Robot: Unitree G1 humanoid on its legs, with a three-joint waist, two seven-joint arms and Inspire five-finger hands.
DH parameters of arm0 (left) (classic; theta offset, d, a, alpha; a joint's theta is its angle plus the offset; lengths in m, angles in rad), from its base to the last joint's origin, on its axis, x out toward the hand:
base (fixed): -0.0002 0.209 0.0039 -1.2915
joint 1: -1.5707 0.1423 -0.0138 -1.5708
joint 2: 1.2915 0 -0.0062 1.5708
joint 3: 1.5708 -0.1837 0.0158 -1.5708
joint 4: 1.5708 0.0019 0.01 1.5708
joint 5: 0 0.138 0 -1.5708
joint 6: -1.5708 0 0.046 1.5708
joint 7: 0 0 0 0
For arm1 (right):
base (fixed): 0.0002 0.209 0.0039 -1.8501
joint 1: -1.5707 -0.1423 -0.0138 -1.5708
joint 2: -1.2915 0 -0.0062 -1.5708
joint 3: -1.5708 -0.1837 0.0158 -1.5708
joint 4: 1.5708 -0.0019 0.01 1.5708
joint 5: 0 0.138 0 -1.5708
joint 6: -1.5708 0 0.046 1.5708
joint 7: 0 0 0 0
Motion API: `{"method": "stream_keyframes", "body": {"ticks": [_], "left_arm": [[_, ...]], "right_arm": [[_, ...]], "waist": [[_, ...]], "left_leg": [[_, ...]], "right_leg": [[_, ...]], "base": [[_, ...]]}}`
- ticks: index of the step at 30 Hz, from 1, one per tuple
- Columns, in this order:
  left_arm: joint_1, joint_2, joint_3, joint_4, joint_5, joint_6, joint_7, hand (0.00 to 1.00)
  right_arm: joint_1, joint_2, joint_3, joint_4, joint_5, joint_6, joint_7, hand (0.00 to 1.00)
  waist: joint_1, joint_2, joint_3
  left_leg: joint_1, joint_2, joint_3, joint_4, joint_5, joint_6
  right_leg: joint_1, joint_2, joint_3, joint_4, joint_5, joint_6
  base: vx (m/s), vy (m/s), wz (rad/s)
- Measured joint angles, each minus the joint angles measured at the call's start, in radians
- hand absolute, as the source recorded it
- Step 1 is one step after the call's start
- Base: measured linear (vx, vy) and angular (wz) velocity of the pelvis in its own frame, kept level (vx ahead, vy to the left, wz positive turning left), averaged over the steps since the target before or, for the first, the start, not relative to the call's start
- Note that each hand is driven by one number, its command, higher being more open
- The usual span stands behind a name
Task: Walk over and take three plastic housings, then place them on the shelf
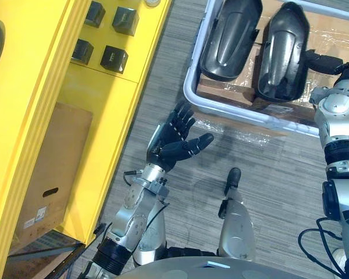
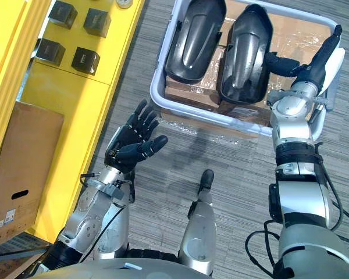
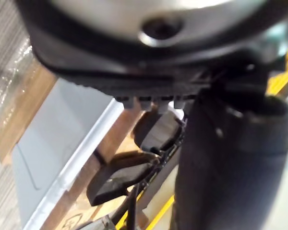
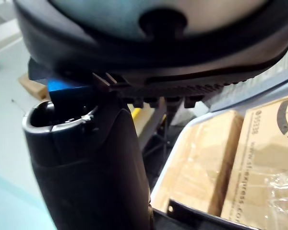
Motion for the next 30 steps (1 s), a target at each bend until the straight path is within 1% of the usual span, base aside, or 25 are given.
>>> {"method": "stream_keyframes", "body": {"ticks": [1,5,7,8,9,12,13,15,17,19,21,22,23,26,28,30], "left_arm": [[-0.008,-0.006,0.000,0.017,-0.001,-0.008,0.007,1.00],[-0.014,-0.028,0.001,0.040,-0.023,-0.032,0.014,1.00],[-0.011,-0.031,0.002,0.047,-0.027,-0.040,0.028,1.00],[-0.011,-0.032,0.002,0.048,-0.027,-0.040,0.034,1.00],[-0.011,-0.036,0.003,0.057,-0.027,-0.041,0.038,1.00],[-0.010,-0.037,0.001,0.063,-0.026,-0.042,0.038,1.00],[-0.010,-0.037,0.001,0.063,-0.026,-0.042,0.038,1.00],[-0.011,-0.039,0.000,0.063,-0.026,-0.042,0.038,1.00],[-0.010,-0.039,0.000,0.063,-0.027,-0.043,0.038,1.00],[-0.008,-0.036,0.000,0.063,-0.036,-0.048,0.038,1.00],[-0.008,-0.037,0.000,0.063,-0.044,-0.058,0.040,1.00],[-0.008,-0.037,0.000,0.063,-0.044,-0.065,0.040,1.00],[-0.007,-0.037,0.000,0.063,-0.045,-0.071,0.040,1.00],[-0.004,-0.034,0.004,0.063,-0.058,-0.083,0.039,1.00],[0.003,-0.036,0.011,0.062,-0.073,-0.083,0.039,1.00],[0.010,-0.034,0.012,0.058,-0.087,-0.083,0.037,1.00]], "right_arm": [[-0.004,-0.014,0.013,0.024,0.001,0.006,0.019,1.00],[-0.042,-0.046,0.035,0.110,0.000,0.070,0.081,1.00],[-0.050,-0.058,0.042,0.150,0.005,0.091,0.110,1.00],[-0.051,-0.064,0.041,0.157,0.013,0.091,0.120,0.00],[-0.064,-0.085,0.043,0.167,0.025,0.097,0.146,0.00],[-0.107,-0.113,0.056,0.226,0.021,0.118,0.193,0.00],[-0.107,-0.113,0.056,0.226,0.021,0.118,0.193,0.00],[-0.136,-0.165,0.076,0.284,-0.034,0.131,0.212,0.00],[-0.139,-0.192,0.075,0.312,-0.049,0.133,0.216,0.00],[-0.146,-0.203,0.072,0.330,-0.073,0.151,0.213,0.00],[-0.151,-0.202,0.067,0.343,-0.083,0.171,0.207,0.00],[-0.159,-0.193,0.051,0.358,-0.083,0.198,0.204,0.00],[-0.144,-0.188,0.058,0.367,-0.103,0.206,0.194,0.00],[-0.157,-0.158,0.001,0.362,-0.063,0.220,0.181,0.00],[-0.158,-0.138,-0.008,0.359,-0.043,0.223,0.173,0.00],[-0.158,-0.132,-0.017,0.360,-0.043,0.246,0.163,0.00]], "waist": [[0.011,0.005,0.002],[0.020,0.035,0.017],[0.032,0.038,0.016],[0.034,0.040,0.017],[0.037,0.046,0.020],[0.042,0.049,0.020],[0.043,0.049,0.020],[0.055,0.052,0.021],[0.066,0.052,0.021],[0.066,0.052,0.021],[0.067,0.053,0.021],[0.068,0.054,0.020],[0.069,0.053,0.020],[0.067,0.054,0.020],[0.065,0.054,0.020],[0.067,0.054,0.020]], "left_leg": [[-0.009,0.000,-0.002,0.006,0.000,0.000],[-0.039,-0.006,-0.028,0.018,0.001,0.002],[-0.055,-0.006,-0.029,0.022,0.006,0.002],[-0.059,-0.006,-0.031,0.024,0.007,0.003],[-0.064,-0.008,-0.036,0.028,0.007,0.003],[-0.078,-0.009,-0.047,0.026,0.010,0.003],[-0.079,-0.009,-0.047,0.026,0.010,0.003],[-0.097,-0.011,-0.057,0.018,0.023,0.001],[-0.098,-0.011,-0.062,0.005,0.035,-0.001],[-0.097,-0.012,-0.070,-0.008,0.048,-0.003],[-0.096,-0.011,-0.076,-0.010,0.054,-0.004],[-0.093,-0.011,-0.078,-0.014,0.057,-0.005],[-0.089,-0.011,-0.079,-0.020,0.059,-0.005],[-0.077,-0.010,-0.079,-0.027,0.064,-0.007],[-0.066,-0.008,-0.079,-0.034,0.068,-0.008],[-0.055,-0.008,-0.078,-0.046,0.076,-0.008]], "right_leg": [[-0.005,0.000,-0.002,0.001,0.000,0.000],[-0.010,-0.001,-0.025,0.004,0.000,0.001],[-0.025,-0.001,-0.027,0.004,0.000,0.001],[-0.026,-0.001,-0.030,0.004,0.001,0.001],[-0.027,-0.001,-0.034,0.006,0.001,0.002],[-0.035,-0.001,-0.046,0.010,0.000,0.002],[-0.036,-0.001,-0.046,0.010,0.000,0.002],[-0.053,-0.001,-0.057,0.022,-0.002,0.000],[-0.056,-0.001,-0.066,0.023,-0.004,-0.001],[-0.057,0.000,-0.074,0.026,-0.006,-0.005],[-0.063,0.000,-0.077,0.045,-0.017,-0.009],[-0.063,0.000,-0.078,0.052,-0.020,-0.009],[-0.062,0.000,-0.079,0.058,-0.024,-0.013],[-0.060,0.000,-0.080,0.067,-0.036,-0.020],[-0.056,0.000,-0.079,0.075,-0.038,-0.020],[-0.050,0.000,-0.078,0.075,-0.040,-0.024]], "base": [[-0.02,0.012,0.04],[-0.02,0.015,0.13],[-0.01,0.008,0.03],[0.00,0.009,0.07],[-0.01,0.010,0.07],[-0.03,0.008,0.08],[-0.03,-0.004,0.07],[-0.03,-0.010,0.09],[-0.01,-0.023,0.08],[0.00,-0.030,0.11],[-0.01,-0.022,0.09],[-0.01,-0.020,0.06],[-0.01,-0.014,0.05],[0.00,0.000,0.00],[0.00,0.000,0.00],[0.00,0.000,0.00]]}}
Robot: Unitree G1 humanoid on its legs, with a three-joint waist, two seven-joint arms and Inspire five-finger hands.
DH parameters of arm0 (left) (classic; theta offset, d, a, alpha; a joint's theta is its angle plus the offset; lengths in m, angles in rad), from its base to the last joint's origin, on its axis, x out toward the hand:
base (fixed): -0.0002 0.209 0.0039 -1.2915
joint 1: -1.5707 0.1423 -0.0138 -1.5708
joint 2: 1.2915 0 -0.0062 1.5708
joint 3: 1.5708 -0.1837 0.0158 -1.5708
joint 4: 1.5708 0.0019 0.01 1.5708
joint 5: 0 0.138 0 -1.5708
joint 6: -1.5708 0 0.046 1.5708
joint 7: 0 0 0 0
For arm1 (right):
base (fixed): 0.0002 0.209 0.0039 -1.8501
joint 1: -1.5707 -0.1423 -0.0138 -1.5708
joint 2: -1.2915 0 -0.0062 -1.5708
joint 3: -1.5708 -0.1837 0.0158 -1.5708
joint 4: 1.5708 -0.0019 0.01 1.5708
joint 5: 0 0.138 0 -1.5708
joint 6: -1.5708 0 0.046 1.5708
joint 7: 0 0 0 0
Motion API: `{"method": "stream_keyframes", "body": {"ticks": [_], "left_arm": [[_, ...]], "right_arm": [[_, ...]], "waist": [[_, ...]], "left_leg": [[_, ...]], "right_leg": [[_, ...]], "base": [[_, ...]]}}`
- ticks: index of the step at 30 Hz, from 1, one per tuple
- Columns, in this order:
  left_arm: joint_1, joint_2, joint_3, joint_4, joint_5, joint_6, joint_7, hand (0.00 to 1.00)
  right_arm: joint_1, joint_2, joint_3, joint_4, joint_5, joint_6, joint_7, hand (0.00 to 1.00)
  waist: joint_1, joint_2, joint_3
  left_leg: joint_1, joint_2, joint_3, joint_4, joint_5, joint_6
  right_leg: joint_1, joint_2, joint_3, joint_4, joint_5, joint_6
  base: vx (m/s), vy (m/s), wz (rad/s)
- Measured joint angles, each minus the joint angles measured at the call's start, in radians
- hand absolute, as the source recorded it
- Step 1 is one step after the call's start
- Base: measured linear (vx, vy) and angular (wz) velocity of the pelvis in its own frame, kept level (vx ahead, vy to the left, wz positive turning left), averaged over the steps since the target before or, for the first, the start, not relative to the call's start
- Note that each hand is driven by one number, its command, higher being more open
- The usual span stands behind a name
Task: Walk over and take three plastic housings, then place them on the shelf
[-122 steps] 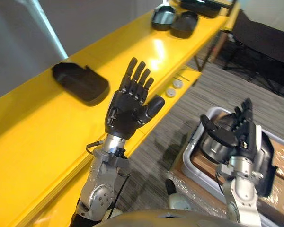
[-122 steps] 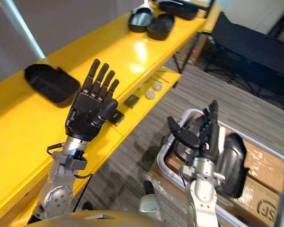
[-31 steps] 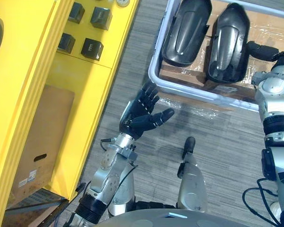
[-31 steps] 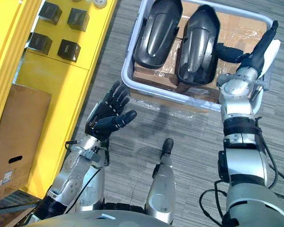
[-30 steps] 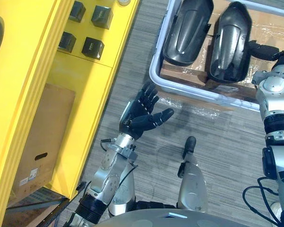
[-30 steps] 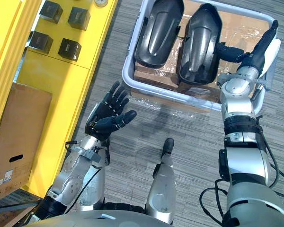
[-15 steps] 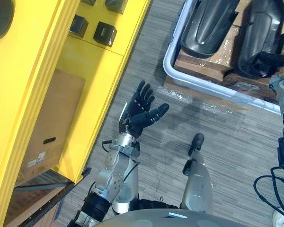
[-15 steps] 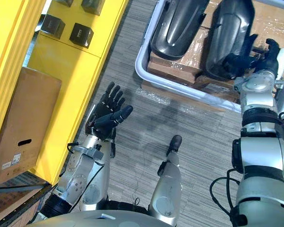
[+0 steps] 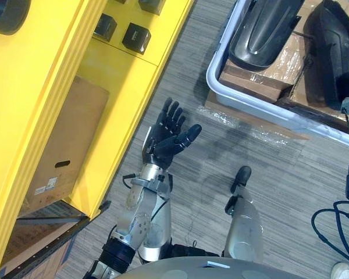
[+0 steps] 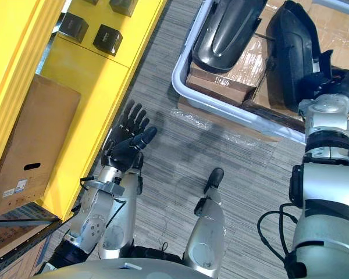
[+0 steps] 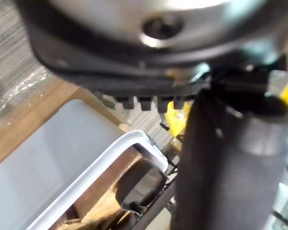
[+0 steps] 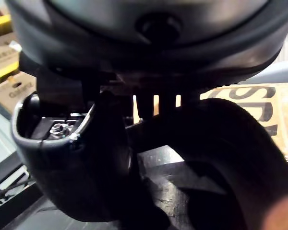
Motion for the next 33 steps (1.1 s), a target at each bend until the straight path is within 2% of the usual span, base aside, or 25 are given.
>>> {"method": "stream_keyframes", "body": {"ticks": [6,11,16,18,21,23,25,28,29,31,33], "left_arm": [[0.052,0.014,0.007,-0.072,0.000,0.001,-0.004,1.00],[0.064,0.030,0.008,-0.120,0.000,0.001,-0.016,1.00],[0.083,0.053,0.010,-0.173,0.010,0.010,-0.023,1.00],[0.105,0.064,0.023,-0.220,0.092,0.049,0.001,1.00],[0.110,0.083,0.036,-0.250,0.155,0.099,0.035,1.00],[0.097,0.086,0.056,-0.250,0.175,0.141,0.056,1.00],[0.054,0.090,0.080,-0.241,0.164,0.230,0.083,1.00],[-0.012,0.084,0.085,-0.184,0.133,0.332,0.126,1.00],[-0.023,0.082,0.086,-0.168,0.118,0.347,0.131,1.00],[-0.068,0.071,0.086,-0.115,0.041,0.418,0.153,1.00],[-0.098,0.058,0.085,-0.073,-0.011,0.449,0.173,1.00]], "right_arm": [[0.026,0.038,-0.052,0.004,0.000,0.040,0.000,0.00],[0.051,0.069,-0.072,0.004,0.000,0.028,-0.038,0.00],[0.127,0.137,-0.073,-0.119,-0.002,0.009,-0.120,0.00],[0.205,0.175,-0.091,-0.285,-0.042,0.006,-0.159,0.00],[0.270,0.207,-0.095,-0.465,-0.126,-0.006,-0.190,0.00],[0.308,0.244,-0.116,-0.579,-0.186,-0.022,-0.192,0.00],[0.372,0.303,-0.127,-0.686,-0.275,-0.061,-0.202,0.00],[0.461,0.387,-0.127,-0.772,-0.367,-0.085,-0.212,0.00],[0.473,0.402,-0.127,-0.782,-0.383,-0.093,-0.212,0.00],[0.512,0.438,-0.126,-0.811,-0.440,-0.127,-0.214,0.00],[0.522,0.443,-0.126,-0.811,-0.468,-0.148,-0.215,0.00]], "waist": [[-0.003,-0.002,0.000],[-0.012,-0.007,0.001],[-0.032,-0.033,0.001],[-0.043,-0.053,-0.001],[-0.060,-0.067,-0.010],[-0.070,-0.083,-0.038],[-0.086,-0.107,-0.083],[-0.101,-0.137,-0.161],[-0.106,-0.141,-0.177],[-0.113,-0.152,-0.218],[-0.118,-0.152,-0.234]], "left_leg": [[0.069,0.003,0.014,-0.035,0.012,-0.001],[0.119,0.007,0.026,-0.069,0.025,-0.005],[0.202,0.019,0.039,-0.148,0.055,-0.014],[0.263,0.026,0.055,-0.208,0.075,-0.021],[0.331,0.030,0.082,-0.259,0.085,-0.024],[0.356,0.034,0.102,-0.284,0.088,-0.024],[0.396,0.036,0.119,-0.309,0.090,-0.025],[0.455,0.037,0.146,-0.350,0.090,-0.025],[0.462,0.037,0.150,-0.355,0.089,-0.026],[0.503,0.037,0.174,-0.375,0.086,-0.029],[0.523,0.037,0.181,-0.385,0.086,-0.029]], "right_leg": [[0.045,0.000,0.008,0.000,-0.008,-0.012],[0.076,0.001,0.012,-0.003,-0.009,-0.014],[0.128,0.012,0.012,-0.028,-0.009,-0.014],[0.164,0.018,0.013,-0.051,-0.006,-0.010],[0.204,0.021,0.024,-0.072,-0.004,-0.006],[0.206,0.024,0.037,-0.078,-0.004,-0.006],[0.233,0.027,0.041,-0.098,-0.003,-0.004],[0.272,0.029,0.051,-0.125,-0.001,-0.002],[0.276,0.029,0.052,-0.128,-0.001,-0.001],[0.299,0.030,0.062,-0.143,0.001,0.001],[0.313,0.031,0.063,-0.146,0.001,0.002]], "base": [[0.01,0.001,-0.03],[0.01,-0.001,-0.02],[0.04,-0.033,-0.03],[0.06,-0.041,-0.09],[0.06,-0.013,-0.17],[0.08,-0.002,-0.22],[0.10,0.002,-0.16],[0.12,0.011,-0.16],[0.09,0.012,-0.12],[0.06,0.011,-0.19],[0.03,0.003,-0.12]]}}
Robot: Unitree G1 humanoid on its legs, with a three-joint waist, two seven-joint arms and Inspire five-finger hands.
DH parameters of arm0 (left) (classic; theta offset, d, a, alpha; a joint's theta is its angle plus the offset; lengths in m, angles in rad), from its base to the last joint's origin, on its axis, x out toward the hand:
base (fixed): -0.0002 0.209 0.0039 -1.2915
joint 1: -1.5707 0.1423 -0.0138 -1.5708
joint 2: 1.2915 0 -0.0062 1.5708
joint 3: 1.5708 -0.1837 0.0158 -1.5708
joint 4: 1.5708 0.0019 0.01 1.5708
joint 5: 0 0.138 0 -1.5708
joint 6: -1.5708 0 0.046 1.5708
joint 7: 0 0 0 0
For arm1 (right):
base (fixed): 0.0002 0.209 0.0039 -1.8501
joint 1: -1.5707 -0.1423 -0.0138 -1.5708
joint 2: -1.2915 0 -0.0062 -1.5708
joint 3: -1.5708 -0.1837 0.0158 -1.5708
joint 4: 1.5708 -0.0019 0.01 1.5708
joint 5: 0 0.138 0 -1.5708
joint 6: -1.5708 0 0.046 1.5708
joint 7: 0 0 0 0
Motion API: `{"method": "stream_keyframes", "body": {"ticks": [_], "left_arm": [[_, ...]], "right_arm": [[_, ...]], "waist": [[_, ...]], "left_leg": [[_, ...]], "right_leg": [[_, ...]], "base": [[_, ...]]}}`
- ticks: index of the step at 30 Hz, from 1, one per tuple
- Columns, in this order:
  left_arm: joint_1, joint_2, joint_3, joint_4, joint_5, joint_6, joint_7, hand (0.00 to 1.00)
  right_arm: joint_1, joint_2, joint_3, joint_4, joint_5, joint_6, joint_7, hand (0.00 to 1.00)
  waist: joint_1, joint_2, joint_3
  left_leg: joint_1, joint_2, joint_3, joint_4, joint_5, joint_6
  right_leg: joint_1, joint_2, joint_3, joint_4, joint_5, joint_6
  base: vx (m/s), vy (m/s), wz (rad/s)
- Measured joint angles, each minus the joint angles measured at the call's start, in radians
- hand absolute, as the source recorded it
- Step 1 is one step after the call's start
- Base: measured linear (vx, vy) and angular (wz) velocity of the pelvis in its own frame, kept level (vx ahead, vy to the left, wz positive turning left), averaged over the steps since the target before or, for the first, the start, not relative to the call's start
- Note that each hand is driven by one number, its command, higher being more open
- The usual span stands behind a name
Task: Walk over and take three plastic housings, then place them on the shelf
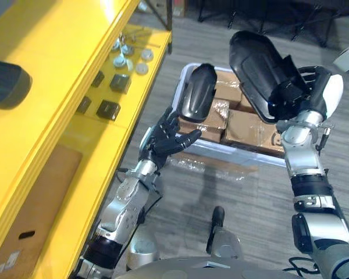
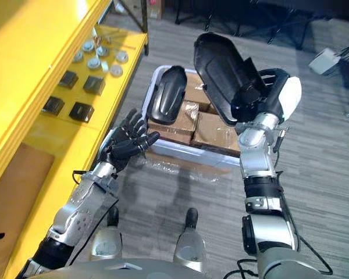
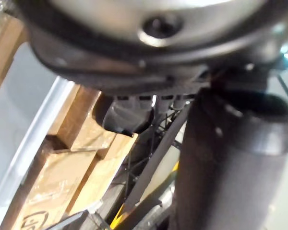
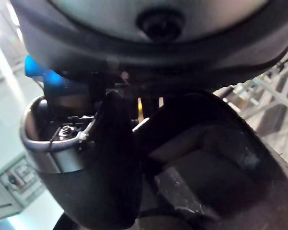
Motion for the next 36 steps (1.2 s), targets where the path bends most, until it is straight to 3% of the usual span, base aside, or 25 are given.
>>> {"method": "stream_keyframes", "body": {"ticks": [3,9,13,19,31,36], "left_arm": [[-0.045,-0.035,-0.003,0.092,-0.135,0.033,0.036,1.00],[-0.109,-0.064,-0.047,0.211,-0.421,0.032,0.046,1.00],[-0.135,-0.098,-0.060,0.218,-0.503,0.004,0.022,1.00],[-0.179,-0.099,-0.113,0.218,-0.515,-0.011,0.001,1.00],[-0.178,-0.097,-0.137,0.236,-0.515,-0.016,0.012,1.00],[-0.178,-0.097,-0.166,0.236,-0.536,-0.071,0.053,1.00]], "right_arm": [[0.013,0.008,0.005,-0.011,-0.043,-0.048,-0.004,0.00],[0.111,0.045,0.082,-0.096,-0.083,-0.180,-0.034,0.00],[0.141,0.091,0.176,-0.095,-0.083,-0.203,-0.030,0.00],[0.158,0.125,0.270,-0.091,-0.083,-0.225,-0.009,0.00],[0.162,0.153,0.295,-0.032,-0.077,-0.254,-0.042,0.00],[0.166,0.155,0.316,-0.032,-0.069,-0.276,-0.051,0.00]], "waist": [[-0.020,0.000,-0.024],[-0.051,-0.004,-0.085],[-0.048,-0.005,-0.106],[-0.048,-0.006,-0.115],[-0.048,-0.015,-0.155],[-0.047,-0.021,-0.171]], "left_leg": [[0.026,0.000,0.006,-0.014,0.001,-0.002],[0.062,0.000,0.022,-0.040,0.009,-0.004],[0.084,0.000,0.033,-0.050,0.010,-0.005],[0.092,-0.001,0.033,-0.059,0.016,-0.004],[0.091,-0.003,0.012,-0.071,0.027,-0.003],[0.090,-0.003,0.011,-0.071,0.027,-0.003]], "right_leg": [[0.019,0.001,0.000,-0.008,0.000,0.000],[0.044,0.003,0.002,-0.028,0.003,0.005],[0.054,0.003,0.009,-0.030,0.004,0.007],[0.063,0.002,0.006,-0.033,0.005,0.008],[0.083,0.001,-0.021,-0.053,0.008,0.012],[0.084,0.001,-0.023,-0.053,0.008,0.012]], "base": [[0.00,-0.003,-0.05],[-0.01,-0.003,-0.05],[-0.02,0.004,-0.06],[0.00,0.001,0.01],[-0.01,0.005,0.05],[0.00,0.000,0.00]]}}
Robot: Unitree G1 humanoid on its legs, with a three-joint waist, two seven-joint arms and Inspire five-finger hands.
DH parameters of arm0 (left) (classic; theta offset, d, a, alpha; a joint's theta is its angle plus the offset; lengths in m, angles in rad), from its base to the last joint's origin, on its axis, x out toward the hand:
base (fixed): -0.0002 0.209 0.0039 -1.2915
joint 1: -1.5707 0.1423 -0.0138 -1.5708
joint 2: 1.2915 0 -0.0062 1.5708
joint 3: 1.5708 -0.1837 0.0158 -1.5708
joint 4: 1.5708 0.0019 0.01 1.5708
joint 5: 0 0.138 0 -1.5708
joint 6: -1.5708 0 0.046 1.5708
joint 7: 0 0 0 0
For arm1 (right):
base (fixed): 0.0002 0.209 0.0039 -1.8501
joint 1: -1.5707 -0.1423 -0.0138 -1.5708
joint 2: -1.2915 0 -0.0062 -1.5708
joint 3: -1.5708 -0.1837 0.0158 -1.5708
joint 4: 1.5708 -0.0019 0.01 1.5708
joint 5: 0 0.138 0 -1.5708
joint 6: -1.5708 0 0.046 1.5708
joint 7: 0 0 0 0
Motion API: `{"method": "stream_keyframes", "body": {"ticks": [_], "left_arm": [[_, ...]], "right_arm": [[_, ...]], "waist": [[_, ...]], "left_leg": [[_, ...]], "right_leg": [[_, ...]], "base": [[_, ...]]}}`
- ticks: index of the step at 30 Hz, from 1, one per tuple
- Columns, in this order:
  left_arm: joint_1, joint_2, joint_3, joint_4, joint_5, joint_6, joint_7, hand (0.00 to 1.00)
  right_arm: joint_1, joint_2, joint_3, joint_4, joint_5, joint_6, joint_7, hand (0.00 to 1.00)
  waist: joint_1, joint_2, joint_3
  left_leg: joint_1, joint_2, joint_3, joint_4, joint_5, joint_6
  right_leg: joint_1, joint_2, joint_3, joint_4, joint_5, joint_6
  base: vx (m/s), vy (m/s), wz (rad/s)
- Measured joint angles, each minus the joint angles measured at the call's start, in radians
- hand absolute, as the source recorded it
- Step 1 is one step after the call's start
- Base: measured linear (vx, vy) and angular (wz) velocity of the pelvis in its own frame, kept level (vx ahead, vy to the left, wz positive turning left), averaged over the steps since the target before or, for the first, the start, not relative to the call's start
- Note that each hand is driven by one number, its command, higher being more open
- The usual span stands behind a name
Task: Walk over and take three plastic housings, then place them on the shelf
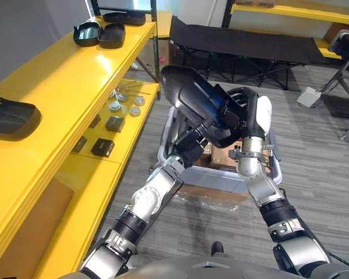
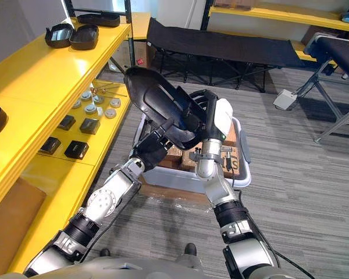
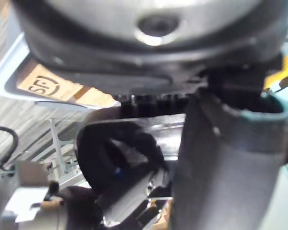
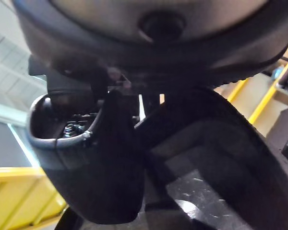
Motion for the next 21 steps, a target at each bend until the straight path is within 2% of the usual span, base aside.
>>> {"method": "stream_keyframes", "body": {"ticks": [3,4,10,13,18,21], "left_arm": [[0.000,0.000,-0.011,0.000,0.002,-0.042,0.045,1.00],[0.000,-0.001,-0.013,0.000,0.002,-0.051,0.062,0.00],[0.000,-0.001,-0.006,0.000,0.045,-0.094,0.147,0.00],[0.001,-0.003,0.012,0.000,0.046,-0.104,0.153,0.00],[0.002,-0.030,0.054,0.021,0.088,-0.157,0.165,0.00],[0.002,-0.030,0.060,0.031,0.090,-0.176,0.164,0.00]], "right_arm": [[0.005,0.006,0.017,0.000,0.028,-0.011,0.000,0.00],[0.011,0.007,0.024,-0.001,0.031,-0.020,0.001,0.00],[0.035,0.039,0.043,-0.006,0.034,-0.038,0.004,0.00],[0.063,0.046,0.045,-0.034,0.040,-0.043,0.015,0.00],[0.109,0.072,0.080,-0.085,0.054,-0.100,0.043,0.00],[0.109,0.076,0.095,-0.087,0.056,-0.108,0.047,0.00]], "waist": [[0.000,-0.004,-0.010],[0.000,-0.004,-0.013],[-0.001,-0.005,-0.017],[0.000,-0.010,-0.020],[-0.005,-0.017,-0.025],[-0.002,-0.019,-0.026]], "left_leg": [[0.000,0.000,0.000,0.001,0.000,0.000],[0.000,0.000,0.000,0.001,0.000,0.000],[0.003,0.000,0.000,0.002,0.000,0.000],[0.003,0.000,0.000,0.002,0.000,0.000],[0.006,0.000,0.003,0.001,-0.001,0.001],[0.007,0.001,0.004,0.001,-0.001,0.001]], "right_leg": [[0.000,0.000,0.000,0.000,0.000,0.000],[0.000,0.000,0.000,0.000,0.000,0.000],[0.003,0.000,0.000,0.000,0.000,0.000],[0.002,0.000,0.000,0.000,0.000,0.000],[0.002,0.000,0.001,-0.001,0.000,0.000],[0.002,0.000,0.001,-0.001,0.000,0.000]], "base": [[0.00,0.000,0.00],[0.00,0.000,0.00],[0.00,0.000,0.00],[0.00,0.000,0.00],[0.00,0.002,-0.01],[0.00,0.000,0.00]]}}
